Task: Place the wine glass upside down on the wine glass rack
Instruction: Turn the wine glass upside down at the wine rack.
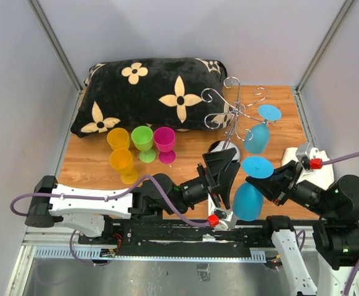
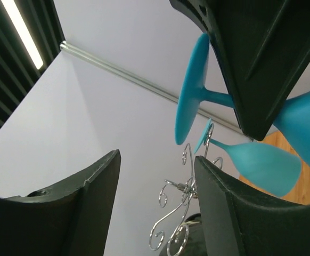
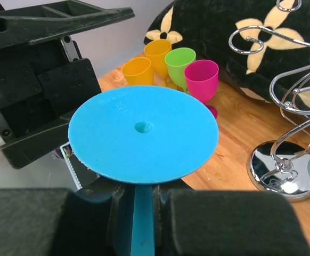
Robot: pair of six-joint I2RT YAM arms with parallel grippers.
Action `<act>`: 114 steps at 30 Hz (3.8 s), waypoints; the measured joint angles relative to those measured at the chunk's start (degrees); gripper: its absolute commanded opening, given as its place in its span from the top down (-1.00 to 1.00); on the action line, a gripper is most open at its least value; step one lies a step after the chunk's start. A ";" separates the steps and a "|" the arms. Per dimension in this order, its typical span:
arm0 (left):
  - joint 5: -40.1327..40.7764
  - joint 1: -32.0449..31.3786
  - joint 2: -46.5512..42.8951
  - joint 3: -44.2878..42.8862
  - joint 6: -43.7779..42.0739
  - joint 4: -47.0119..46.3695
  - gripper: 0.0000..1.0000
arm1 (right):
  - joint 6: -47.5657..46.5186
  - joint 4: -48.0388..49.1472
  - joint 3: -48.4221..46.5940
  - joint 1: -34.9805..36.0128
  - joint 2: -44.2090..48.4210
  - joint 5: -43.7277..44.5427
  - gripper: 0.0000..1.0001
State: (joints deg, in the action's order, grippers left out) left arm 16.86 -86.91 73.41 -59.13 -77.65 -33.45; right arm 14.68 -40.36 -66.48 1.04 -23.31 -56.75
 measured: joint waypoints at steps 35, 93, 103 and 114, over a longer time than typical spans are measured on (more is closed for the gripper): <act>-1.44 -2.49 3.45 -6.56 4.48 12.07 0.99 | -7.48 -0.07 1.44 0.00 1.38 -0.35 0.17; 3.32 0.17 -2.16 -8.48 21.20 15.39 -0.40 | -2.67 22.56 18.45 0.00 16.24 13.11 0.99; 2.62 23.78 -2.01 -22.16 51.34 25.11 -0.67 | -4.44 25.24 24.02 0.00 19.34 26.51 0.99; -3.15 36.48 12.72 -37.40 72.00 43.17 -0.62 | -2.89 26.71 29.24 0.00 18.73 44.50 0.99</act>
State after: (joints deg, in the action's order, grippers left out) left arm 13.72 -50.43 86.13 -96.53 -5.65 9.72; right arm 11.79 -13.65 -37.23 1.04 -4.58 -12.25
